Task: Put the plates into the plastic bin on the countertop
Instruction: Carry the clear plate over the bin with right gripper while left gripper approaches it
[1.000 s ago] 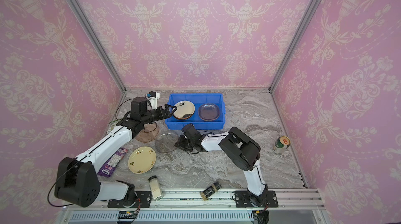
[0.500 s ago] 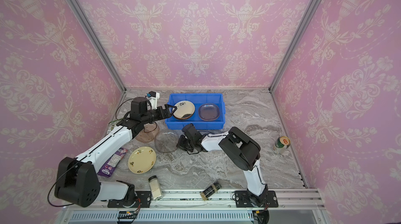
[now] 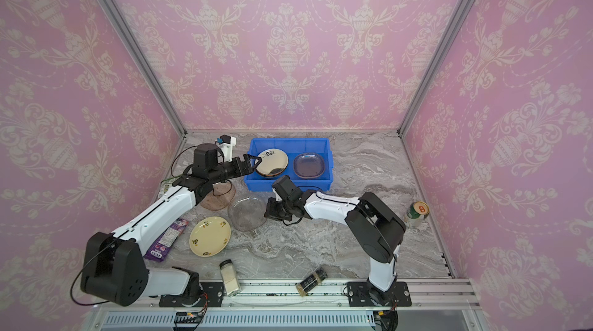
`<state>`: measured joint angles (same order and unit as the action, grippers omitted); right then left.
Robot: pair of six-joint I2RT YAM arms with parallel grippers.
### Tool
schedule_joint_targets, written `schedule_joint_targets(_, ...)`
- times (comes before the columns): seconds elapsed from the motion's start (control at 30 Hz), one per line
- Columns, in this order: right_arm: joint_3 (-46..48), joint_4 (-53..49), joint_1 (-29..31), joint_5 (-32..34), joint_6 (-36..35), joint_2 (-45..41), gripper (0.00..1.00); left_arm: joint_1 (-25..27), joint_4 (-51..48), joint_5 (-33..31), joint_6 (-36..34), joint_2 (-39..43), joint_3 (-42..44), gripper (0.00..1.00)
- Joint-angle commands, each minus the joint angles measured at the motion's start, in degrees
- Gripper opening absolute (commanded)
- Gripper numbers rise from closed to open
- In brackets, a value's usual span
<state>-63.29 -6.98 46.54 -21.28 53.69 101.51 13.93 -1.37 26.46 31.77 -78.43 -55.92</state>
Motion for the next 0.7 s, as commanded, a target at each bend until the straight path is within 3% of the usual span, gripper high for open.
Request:
schedule_joint_targets(0.0, 0.2, -9.9, -1.9, 0.2, -5.8, -8.3, 0.00, -0.2, -1.7, -1.4, -1.6, 0.7, -1.3, 0.98)
schedule_joint_targets(0.27, 1.6, -18.1, -9.3, 7.7, -7.3, -20.6, 0.00, 0.0, -0.1, 0.5, 0.2, 0.7, -1.4, 0.93)
schedule_joint_targets(0.67, 1.2, -9.7, -19.1, 6.5, -6.1, -18.8, 0.00, 3.1, 11.0, 7.8, 7.6, -5.1, -1.2, 0.57)
